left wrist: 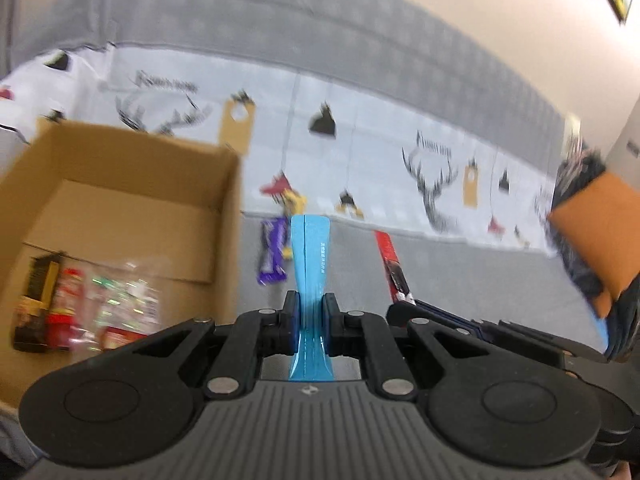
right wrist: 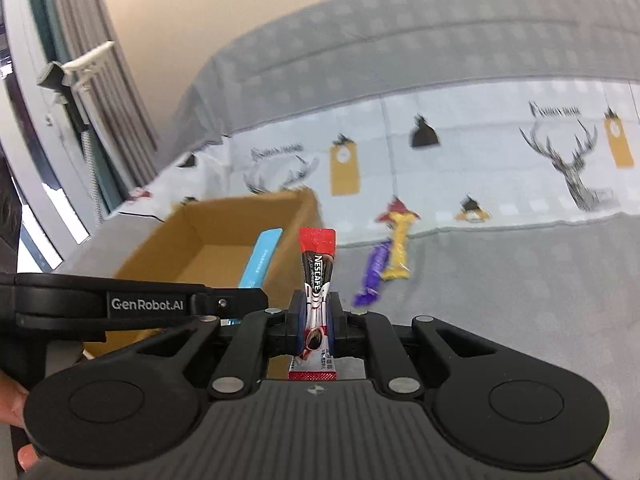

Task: Organize snacks
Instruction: 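Lift both held sticks and carry them over the box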

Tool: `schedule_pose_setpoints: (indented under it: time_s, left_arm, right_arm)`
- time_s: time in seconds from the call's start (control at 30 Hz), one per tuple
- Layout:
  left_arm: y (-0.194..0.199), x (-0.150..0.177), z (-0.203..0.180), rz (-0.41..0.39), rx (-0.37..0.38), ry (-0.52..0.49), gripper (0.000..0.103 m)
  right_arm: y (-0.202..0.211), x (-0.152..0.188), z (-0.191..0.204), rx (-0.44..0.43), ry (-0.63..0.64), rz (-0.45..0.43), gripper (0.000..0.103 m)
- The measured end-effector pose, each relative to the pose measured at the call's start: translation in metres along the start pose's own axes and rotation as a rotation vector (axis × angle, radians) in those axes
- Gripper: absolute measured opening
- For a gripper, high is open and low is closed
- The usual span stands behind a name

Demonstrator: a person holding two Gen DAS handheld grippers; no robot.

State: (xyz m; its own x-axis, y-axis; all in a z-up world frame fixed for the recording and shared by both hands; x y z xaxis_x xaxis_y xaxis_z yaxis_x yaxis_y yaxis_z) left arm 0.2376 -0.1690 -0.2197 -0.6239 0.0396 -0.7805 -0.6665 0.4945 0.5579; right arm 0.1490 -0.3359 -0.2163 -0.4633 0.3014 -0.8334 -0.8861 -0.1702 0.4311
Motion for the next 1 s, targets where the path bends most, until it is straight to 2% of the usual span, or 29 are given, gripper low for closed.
schedule_pose_setpoints:
  time_s: [0.13,0.3,0.53,0.6,0.73,0.8,1.0]
  left_arm:
    - [0.042,-0.018,0.029,-0.088,-0.027,0.007,0.012]
    - [0.087,-0.038,0.066,-0.184,-0.004,0.083,0.012]
    - [0.121,-0.055,0.116,-0.267,-0.033,0.128,0.012]
    - [0.121,-0.056,0.130,-0.275,-0.050,0.130,0.012]
    - [0.098,-0.049,0.158,-0.225,-0.080,0.152,0.012]
    - [0.080,-0.041,0.172,-0.196,-0.124,0.173,0.012]
    - [0.030,-0.012,0.212,-0.051,-0.198,0.203,0.012]
  right_arm:
    - [0.010,-0.014,0.044,-0.047,0.012,-0.038,0.011]
    - [0.012,-0.029,0.104,-0.104,0.059,-0.075,0.011]
    - [-0.005,-0.045,0.175,-0.176,0.156,-0.101,0.011]
    - [-0.017,-0.045,0.191,-0.199,0.185,-0.082,0.011]
    - [-0.050,-0.036,0.211,-0.202,0.253,-0.032,0.011]
    - [-0.070,-0.028,0.214,-0.196,0.262,0.003,0.011]
    - [-0.126,0.010,0.210,-0.140,0.287,0.129,0.011]
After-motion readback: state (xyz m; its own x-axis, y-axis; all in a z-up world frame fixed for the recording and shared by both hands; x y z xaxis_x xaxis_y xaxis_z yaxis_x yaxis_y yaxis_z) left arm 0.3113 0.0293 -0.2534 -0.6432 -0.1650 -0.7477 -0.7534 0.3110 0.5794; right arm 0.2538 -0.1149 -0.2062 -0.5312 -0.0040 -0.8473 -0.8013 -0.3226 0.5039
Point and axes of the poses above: each gripper's, at about its wrist camera, not at the fingertips, and y roughly against the way its jaws point, z to its left, x to its underside, the point moved 2 cm from there along -y, roughly the way its jaws point, and after that the axes turned 7 degrees about -z, right-handed, at the moved point
